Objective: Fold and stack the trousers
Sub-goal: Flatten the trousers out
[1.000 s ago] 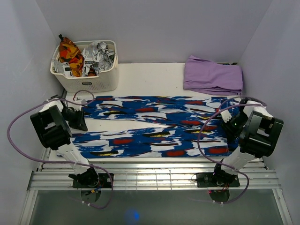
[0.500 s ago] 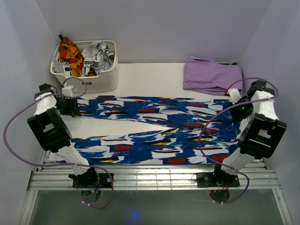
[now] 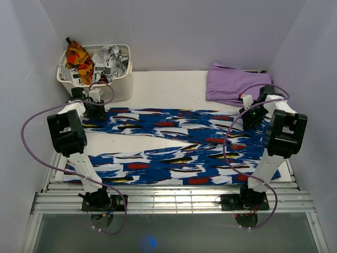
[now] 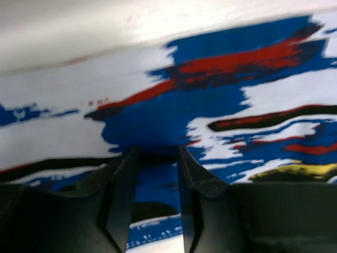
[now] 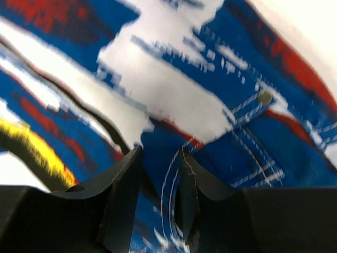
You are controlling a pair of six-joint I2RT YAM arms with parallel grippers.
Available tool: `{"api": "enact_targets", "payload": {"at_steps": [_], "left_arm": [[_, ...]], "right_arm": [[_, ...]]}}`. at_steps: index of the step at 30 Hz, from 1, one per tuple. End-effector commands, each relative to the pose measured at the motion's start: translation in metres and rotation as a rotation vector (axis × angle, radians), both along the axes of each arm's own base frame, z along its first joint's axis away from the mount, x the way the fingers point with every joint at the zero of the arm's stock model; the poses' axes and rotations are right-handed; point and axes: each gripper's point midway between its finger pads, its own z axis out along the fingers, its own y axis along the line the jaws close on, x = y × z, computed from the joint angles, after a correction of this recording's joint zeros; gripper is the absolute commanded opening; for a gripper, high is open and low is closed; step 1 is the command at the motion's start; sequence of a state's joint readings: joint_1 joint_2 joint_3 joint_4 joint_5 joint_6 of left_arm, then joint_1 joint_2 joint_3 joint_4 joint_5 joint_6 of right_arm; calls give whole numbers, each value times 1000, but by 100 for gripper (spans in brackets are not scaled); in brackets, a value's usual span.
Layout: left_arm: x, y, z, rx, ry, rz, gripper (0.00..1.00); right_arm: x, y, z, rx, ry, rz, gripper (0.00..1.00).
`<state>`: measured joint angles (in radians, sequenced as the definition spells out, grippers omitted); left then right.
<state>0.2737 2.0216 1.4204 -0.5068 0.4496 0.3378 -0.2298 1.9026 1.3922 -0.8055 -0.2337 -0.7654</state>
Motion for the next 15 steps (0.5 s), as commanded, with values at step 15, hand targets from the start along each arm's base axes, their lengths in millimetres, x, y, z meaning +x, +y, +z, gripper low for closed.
{"api": "enact_targets", "payload": {"at_steps": [15], "left_arm": [[-99, 110, -15, 85, 224, 291, 42]], "right_arm": [[48, 34, 12, -13, -145, -57, 51]]}}
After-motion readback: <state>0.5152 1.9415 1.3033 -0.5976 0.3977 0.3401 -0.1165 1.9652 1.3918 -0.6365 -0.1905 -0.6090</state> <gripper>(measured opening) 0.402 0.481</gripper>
